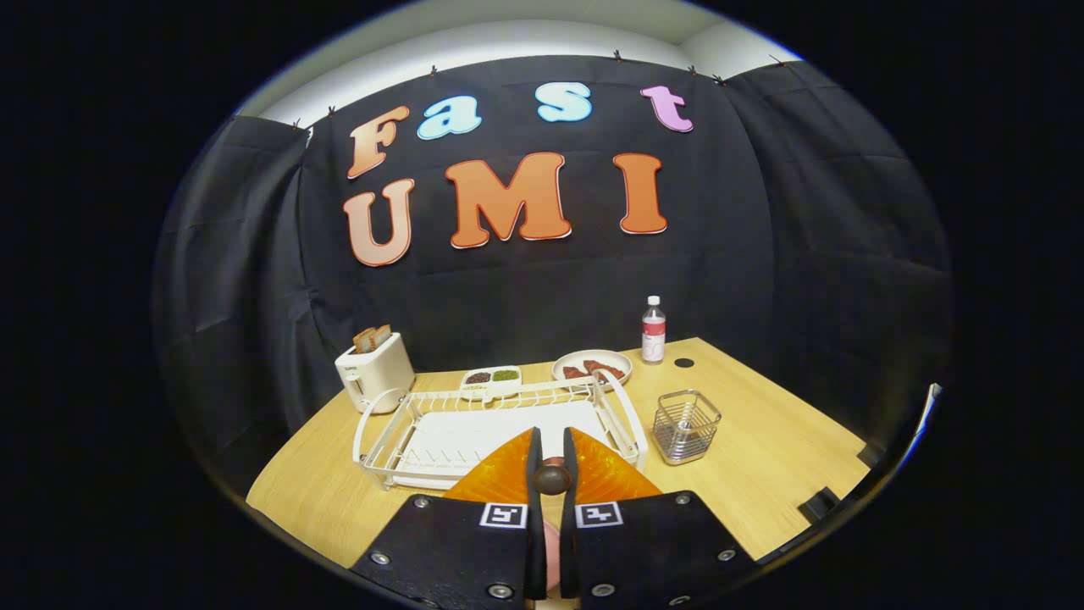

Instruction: Take the plate from the dish rack, then take the spoon from the basket and place it into the plate.

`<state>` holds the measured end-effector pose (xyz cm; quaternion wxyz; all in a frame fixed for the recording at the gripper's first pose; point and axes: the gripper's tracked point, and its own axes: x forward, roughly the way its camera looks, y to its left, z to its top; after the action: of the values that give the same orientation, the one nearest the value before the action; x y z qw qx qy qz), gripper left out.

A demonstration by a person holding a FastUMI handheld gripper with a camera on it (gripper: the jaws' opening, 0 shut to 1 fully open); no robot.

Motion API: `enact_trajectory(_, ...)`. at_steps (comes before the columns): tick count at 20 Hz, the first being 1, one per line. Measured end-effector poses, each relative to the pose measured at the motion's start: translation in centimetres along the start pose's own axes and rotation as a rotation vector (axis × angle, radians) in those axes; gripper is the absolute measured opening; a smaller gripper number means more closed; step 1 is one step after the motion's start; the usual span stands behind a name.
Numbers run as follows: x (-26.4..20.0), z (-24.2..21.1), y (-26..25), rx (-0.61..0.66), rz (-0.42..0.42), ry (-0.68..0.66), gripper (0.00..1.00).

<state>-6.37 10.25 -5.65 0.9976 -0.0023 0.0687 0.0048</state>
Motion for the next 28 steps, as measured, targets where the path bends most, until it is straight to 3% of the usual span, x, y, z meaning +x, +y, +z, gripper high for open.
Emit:
enact_trajectory(14,0.6,-7.8,6.8,-0.039,0.150,0.117,0.06)
enact_trajectory(28,2.1,-12.8,7.1,-0.073,0.210,0.172,0.10)
